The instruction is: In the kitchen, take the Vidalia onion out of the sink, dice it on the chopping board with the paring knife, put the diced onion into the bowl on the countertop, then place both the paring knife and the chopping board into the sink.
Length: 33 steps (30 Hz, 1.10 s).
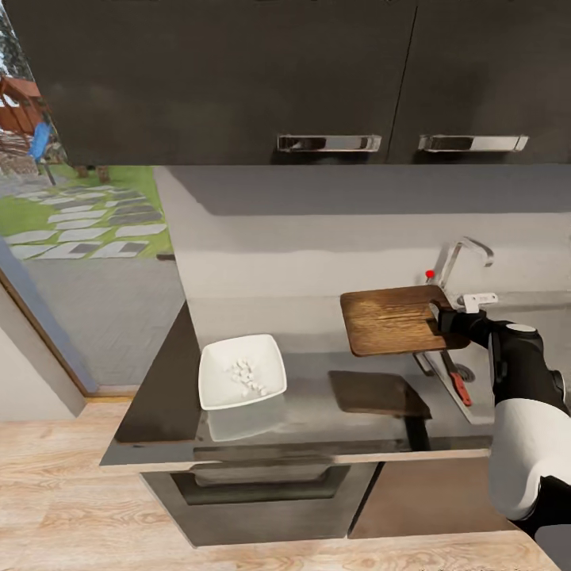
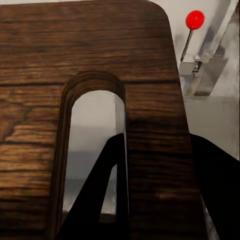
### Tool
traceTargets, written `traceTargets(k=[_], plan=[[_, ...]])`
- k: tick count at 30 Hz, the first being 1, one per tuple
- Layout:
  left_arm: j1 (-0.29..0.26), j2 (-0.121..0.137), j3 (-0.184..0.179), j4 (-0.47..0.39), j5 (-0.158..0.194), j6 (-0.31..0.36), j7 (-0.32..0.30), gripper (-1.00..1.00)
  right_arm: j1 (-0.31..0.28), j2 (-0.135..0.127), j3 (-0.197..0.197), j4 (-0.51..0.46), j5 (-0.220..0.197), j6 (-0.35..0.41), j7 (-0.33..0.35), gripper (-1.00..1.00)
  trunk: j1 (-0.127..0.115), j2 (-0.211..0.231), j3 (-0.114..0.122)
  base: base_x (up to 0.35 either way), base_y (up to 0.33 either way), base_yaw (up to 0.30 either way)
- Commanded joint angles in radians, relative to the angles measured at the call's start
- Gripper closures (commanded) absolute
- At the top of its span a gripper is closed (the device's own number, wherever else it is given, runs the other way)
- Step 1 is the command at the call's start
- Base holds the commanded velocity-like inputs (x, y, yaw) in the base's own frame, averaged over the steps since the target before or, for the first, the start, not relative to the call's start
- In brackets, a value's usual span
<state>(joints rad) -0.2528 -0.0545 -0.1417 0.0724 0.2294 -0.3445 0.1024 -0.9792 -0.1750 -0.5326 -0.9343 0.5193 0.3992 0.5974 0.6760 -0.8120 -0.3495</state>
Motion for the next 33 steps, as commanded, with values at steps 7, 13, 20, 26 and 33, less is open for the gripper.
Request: traceTargets(k=[7,13,20,26,33], plan=[[-0.002,-0.001,-0.009,0.004,0.007,-0.007,0.002,-1.00,-0.001,0.000,-0.003,-0.001,0.008,0.004,0.007,1.00,0.000,-0.001,0.007,0.000,0.000,-0.189],[-0.002,-0.001,-0.009,0.004,0.007,-0.007,0.002,-1.00,-0.001,0.000,-0.003,-0.001,0.008,0.004,0.007,1.00,0.000,-0.001,0.015,0.000,0.000,-0.191],[-0.002,-0.001,-0.009,0.004,0.007,-0.007,0.002,-1.00,-0.001,0.003,-0.001,0.001,0.009,0.005,0.002,1.00,0.000,-0.001,0.021,0.000,-0.005,-0.133],[-0.002,-0.001,-0.009,0.004,0.007,-0.007,0.002,-1.00,-0.001,0.009,-0.001,0.030,0.009,0.004,-0.056,1.00,0.000,-0.001,0.021,0.000,-0.239,-0.010],[-0.002,-0.001,-0.009,0.004,0.007,-0.007,0.002,-1.00,-0.001,0.019,-0.003,0.065,-0.025,0.002,-0.245,1.00,0.000,-0.001,0.021,0.000,-0.273,0.000]])
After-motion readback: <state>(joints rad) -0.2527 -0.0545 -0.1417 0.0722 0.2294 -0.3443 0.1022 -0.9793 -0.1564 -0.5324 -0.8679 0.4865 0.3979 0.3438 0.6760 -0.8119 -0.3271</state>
